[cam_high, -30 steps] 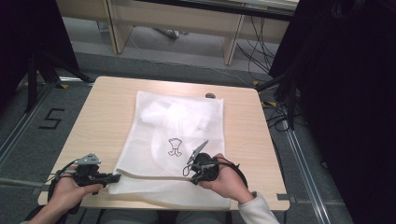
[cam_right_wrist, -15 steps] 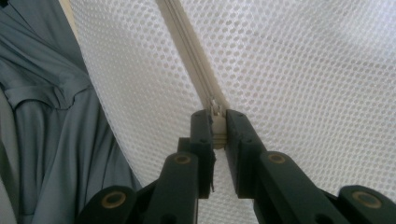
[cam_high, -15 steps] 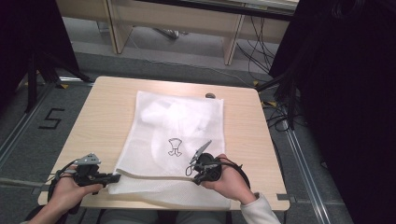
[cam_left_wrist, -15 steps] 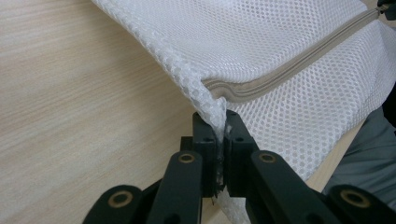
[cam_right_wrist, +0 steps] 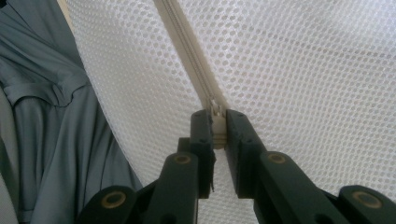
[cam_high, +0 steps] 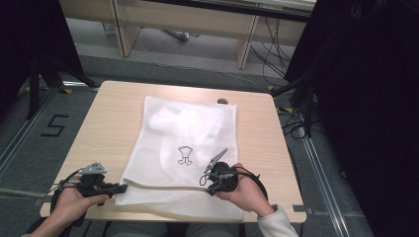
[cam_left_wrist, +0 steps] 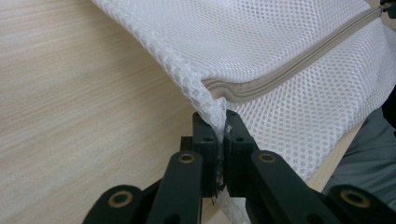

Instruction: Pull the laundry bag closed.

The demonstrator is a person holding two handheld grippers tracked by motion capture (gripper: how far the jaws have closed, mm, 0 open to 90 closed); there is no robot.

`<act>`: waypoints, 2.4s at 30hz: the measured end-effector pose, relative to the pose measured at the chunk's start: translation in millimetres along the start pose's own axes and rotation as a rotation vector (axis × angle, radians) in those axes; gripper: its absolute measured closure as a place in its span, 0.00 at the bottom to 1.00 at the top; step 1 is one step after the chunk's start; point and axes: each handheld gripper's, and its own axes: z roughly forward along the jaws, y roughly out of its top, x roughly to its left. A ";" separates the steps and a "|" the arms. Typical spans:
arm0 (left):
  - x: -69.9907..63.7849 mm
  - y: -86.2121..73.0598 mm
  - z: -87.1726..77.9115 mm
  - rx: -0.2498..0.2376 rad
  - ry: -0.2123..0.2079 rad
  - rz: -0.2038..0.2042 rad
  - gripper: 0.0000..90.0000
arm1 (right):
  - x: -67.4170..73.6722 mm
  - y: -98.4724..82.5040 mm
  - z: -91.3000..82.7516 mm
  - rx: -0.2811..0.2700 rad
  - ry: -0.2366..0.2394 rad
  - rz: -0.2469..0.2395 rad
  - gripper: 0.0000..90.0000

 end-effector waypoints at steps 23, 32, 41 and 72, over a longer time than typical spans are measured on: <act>0.0 -0.1 0.0 -0.004 0.004 -0.001 0.95 | -3.6 -9.5 -5.7 -0.007 -0.009 0.029 0.91; -0.4 0.0 0.2 -0.010 0.003 -0.010 0.95 | -5.2 -13.0 -7.8 -0.006 -0.015 0.023 0.91; -0.4 -0.1 0.1 -0.012 0.000 -0.013 0.95 | -7.3 -17.2 -10.4 -0.010 -0.018 0.038 0.91; 0.0 -0.1 -0.6 -0.007 -0.001 -0.004 0.95 | -10.4 -25.8 -14.6 -0.008 -0.028 0.050 0.91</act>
